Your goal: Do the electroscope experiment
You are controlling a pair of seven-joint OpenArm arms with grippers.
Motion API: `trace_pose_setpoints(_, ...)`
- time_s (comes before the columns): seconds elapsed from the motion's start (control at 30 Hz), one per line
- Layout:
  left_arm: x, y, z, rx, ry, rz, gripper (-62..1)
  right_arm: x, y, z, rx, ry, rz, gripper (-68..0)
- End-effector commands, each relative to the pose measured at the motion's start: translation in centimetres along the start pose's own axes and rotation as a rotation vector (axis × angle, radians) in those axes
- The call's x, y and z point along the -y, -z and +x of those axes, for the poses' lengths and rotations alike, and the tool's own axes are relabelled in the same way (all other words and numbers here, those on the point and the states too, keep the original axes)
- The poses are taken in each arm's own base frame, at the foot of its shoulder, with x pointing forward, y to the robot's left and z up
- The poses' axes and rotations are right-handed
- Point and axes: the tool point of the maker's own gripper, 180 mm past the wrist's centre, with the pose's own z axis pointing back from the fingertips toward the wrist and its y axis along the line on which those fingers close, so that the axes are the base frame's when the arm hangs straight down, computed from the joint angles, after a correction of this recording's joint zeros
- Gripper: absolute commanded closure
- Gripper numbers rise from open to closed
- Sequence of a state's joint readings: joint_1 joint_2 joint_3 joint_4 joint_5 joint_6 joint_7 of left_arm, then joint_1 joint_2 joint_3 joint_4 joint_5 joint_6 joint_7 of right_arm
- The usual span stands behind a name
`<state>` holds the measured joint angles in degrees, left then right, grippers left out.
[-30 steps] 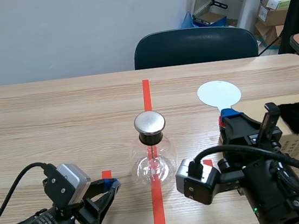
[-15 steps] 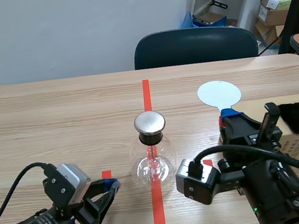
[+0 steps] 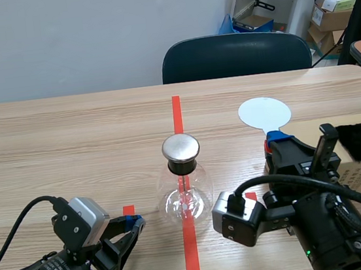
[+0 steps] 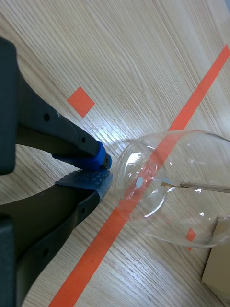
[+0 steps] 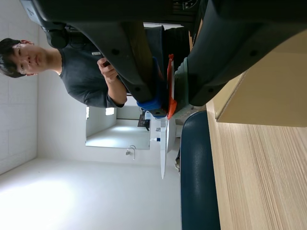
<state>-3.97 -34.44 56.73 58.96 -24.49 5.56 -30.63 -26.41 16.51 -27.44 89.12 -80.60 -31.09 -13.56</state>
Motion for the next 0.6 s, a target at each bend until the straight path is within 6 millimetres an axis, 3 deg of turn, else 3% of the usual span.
trace_pose_setpoints(0.0, 0.59, 0.33, 0.92, 0.034, -0.01, -0.011, -2.7, 0.97, 0.35, -0.18, -0.003, -0.003, -0.036, -1.3)
trace_pose_setpoints(0.4, 0.59, 0.33, 0.92, 0.034, -0.01, -0.011, -2.7, 1.87, 0.24, -0.37, -0.003, -0.013, -0.087, -1.3)
trace_pose_setpoints(0.57, 0.59, 0.33, 0.92, 0.034, -0.01, -0.011, -2.7, 1.36, -0.34, -0.61, -0.008, -0.027, -0.068, -1.3)
